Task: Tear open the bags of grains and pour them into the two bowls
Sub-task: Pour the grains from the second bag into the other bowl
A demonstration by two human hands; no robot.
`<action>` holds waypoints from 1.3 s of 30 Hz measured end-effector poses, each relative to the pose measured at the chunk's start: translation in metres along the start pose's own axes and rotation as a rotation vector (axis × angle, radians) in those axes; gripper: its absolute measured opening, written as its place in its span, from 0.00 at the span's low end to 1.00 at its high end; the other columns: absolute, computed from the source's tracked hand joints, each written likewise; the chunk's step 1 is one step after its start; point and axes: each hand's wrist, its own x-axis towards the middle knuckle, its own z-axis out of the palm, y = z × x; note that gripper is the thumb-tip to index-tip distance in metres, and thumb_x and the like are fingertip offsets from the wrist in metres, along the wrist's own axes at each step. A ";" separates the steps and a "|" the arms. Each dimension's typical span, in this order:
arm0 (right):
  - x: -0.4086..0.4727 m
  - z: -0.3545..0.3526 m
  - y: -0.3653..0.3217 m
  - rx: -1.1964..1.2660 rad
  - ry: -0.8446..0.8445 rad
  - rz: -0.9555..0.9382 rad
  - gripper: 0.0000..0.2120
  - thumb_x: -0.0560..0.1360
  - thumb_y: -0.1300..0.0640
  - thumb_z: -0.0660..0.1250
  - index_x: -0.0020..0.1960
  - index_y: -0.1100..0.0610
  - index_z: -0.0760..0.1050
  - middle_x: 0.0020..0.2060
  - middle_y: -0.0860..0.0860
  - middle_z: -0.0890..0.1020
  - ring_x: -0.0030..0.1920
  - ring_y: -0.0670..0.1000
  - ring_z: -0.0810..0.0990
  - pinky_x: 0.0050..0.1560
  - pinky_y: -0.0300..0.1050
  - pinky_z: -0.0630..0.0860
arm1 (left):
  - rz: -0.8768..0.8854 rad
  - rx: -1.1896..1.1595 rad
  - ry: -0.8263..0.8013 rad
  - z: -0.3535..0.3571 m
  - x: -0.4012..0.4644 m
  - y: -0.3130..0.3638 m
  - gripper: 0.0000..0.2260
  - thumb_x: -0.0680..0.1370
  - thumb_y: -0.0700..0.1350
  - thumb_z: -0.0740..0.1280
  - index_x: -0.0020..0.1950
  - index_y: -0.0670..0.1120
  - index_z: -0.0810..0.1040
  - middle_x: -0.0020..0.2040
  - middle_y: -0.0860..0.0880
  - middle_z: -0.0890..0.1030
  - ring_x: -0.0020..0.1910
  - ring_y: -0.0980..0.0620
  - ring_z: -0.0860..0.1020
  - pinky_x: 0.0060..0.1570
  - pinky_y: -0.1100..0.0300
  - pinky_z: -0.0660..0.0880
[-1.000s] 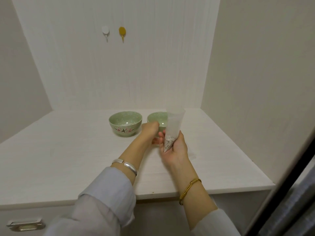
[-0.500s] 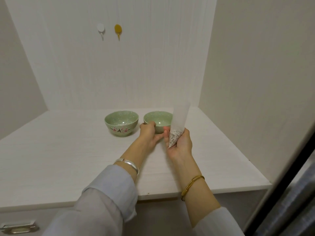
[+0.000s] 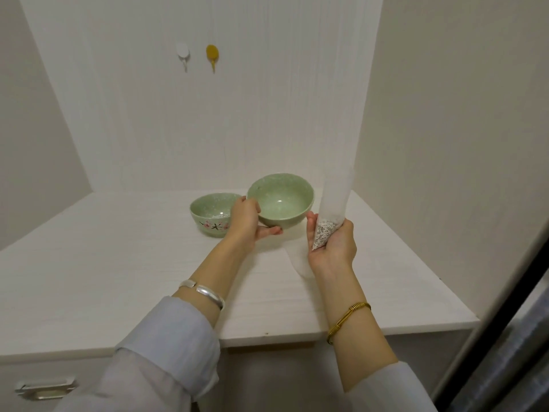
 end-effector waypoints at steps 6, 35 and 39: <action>0.000 -0.001 0.001 -0.090 0.097 -0.040 0.08 0.73 0.60 0.58 0.39 0.60 0.74 0.36 0.57 0.80 0.22 0.54 0.81 0.23 0.39 0.77 | -0.059 0.141 -0.012 -0.041 -0.017 0.005 0.21 0.70 0.38 0.52 0.63 0.36 0.67 0.46 0.37 0.75 0.18 0.41 0.76 0.17 0.58 0.75; 0.018 -0.006 0.011 -0.234 0.111 -0.075 0.08 0.69 0.60 0.63 0.31 0.59 0.73 0.31 0.53 0.75 0.30 0.55 0.75 0.23 0.38 0.75 | -0.203 0.720 -0.388 -0.089 -0.017 -0.005 0.24 0.66 0.50 0.58 0.53 0.35 0.76 0.41 0.35 0.78 0.35 0.40 0.77 0.31 0.58 0.72; 0.023 -0.009 0.010 -0.286 0.112 -0.092 0.09 0.68 0.61 0.64 0.29 0.58 0.71 0.29 0.52 0.73 0.29 0.54 0.73 0.22 0.37 0.74 | -0.056 0.713 -0.279 -0.090 -0.008 -0.002 0.14 0.71 0.56 0.58 0.35 0.49 0.78 0.32 0.51 0.79 0.29 0.53 0.77 0.27 0.63 0.73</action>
